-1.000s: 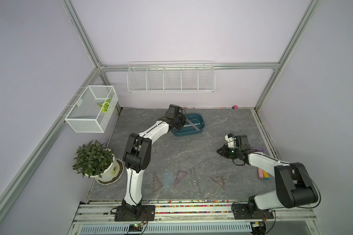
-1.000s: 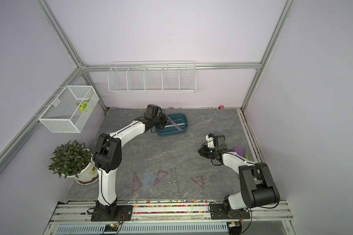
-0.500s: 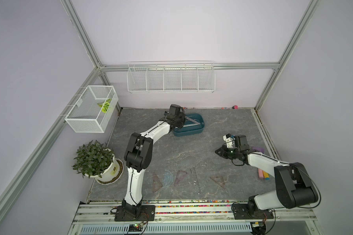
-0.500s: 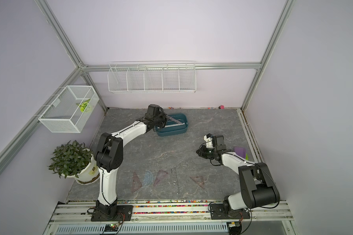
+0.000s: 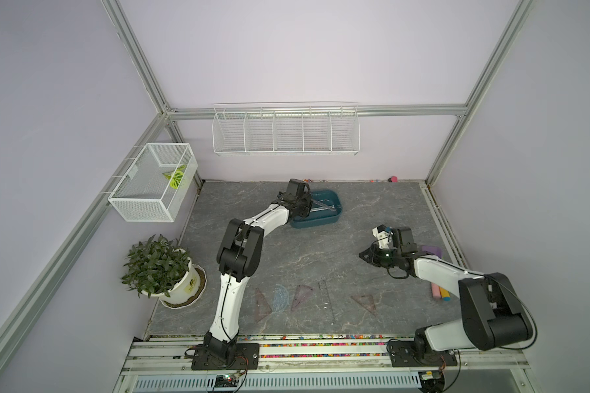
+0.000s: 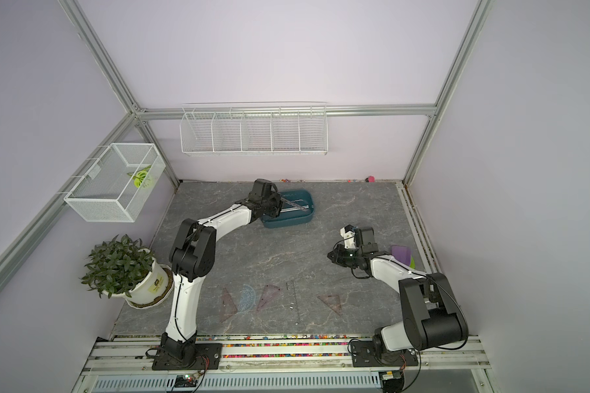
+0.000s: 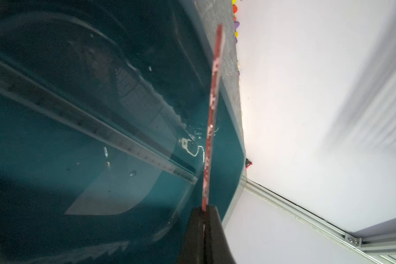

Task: Put the scattered rulers into the storage box
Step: Place the ruler in the storage box.

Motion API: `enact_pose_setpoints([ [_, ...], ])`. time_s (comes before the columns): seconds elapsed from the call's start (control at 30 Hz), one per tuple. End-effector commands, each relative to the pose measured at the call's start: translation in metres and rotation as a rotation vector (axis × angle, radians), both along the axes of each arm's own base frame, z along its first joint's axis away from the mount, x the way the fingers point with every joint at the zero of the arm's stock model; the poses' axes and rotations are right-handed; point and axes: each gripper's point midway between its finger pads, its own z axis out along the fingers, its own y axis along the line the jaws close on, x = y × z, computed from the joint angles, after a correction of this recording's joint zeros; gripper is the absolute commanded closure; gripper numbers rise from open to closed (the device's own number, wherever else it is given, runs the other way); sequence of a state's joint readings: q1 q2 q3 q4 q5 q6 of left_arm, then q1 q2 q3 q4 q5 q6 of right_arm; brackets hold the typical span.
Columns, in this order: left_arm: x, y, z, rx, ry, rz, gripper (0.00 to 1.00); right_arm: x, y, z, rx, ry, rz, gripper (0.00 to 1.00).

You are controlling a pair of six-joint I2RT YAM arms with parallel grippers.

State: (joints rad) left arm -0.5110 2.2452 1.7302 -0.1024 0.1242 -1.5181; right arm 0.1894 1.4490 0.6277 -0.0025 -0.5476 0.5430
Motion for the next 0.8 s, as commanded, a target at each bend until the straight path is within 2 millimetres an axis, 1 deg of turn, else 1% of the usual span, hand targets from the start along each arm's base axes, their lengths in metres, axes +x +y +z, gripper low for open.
enact_pose_setpoints([
  [0.0, 0.004, -0.006, -0.01, 0.001, 0.006, 0.01, 1.0, -0.004, 0.002, 0.001, 0.009, -0.002, 0.006, 0.97],
  [0.2, 0.002, -0.008, -0.013, 0.008, 0.002, 0.013, 1.0, -0.004, 0.002, -0.001, 0.007, 0.001, 0.005, 0.98],
  [0.27, 0.002, -0.01, -0.016, 0.011, 0.003, 0.011, 0.98, -0.004, 0.002, -0.001, 0.01, 0.002, 0.006, 0.98],
  [0.37, 0.0, -0.012, -0.019, 0.009, 0.005, 0.007, 0.89, -0.004, 0.002, 0.0, 0.009, 0.0, 0.006, 0.98],
  [0.43, -0.001, -0.013, -0.019, 0.009, 0.001, 0.005, 0.8, -0.004, 0.002, 0.0, 0.008, 0.0, 0.005, 0.98],
  [0.5, -0.003, -0.014, -0.015, 0.01, -0.009, -0.002, 0.72, -0.003, 0.002, 0.0, 0.005, -0.002, 0.005, 0.98],
  [0.6, -0.004, -0.013, -0.004, 0.024, -0.041, -0.006, 0.65, -0.002, 0.002, 0.001, 0.006, -0.005, 0.005, 0.98],
  [0.77, -0.007, -0.011, 0.019, 0.061, -0.104, -0.027, 0.63, -0.002, 0.002, 0.001, 0.005, -0.01, 0.003, 0.98],
])
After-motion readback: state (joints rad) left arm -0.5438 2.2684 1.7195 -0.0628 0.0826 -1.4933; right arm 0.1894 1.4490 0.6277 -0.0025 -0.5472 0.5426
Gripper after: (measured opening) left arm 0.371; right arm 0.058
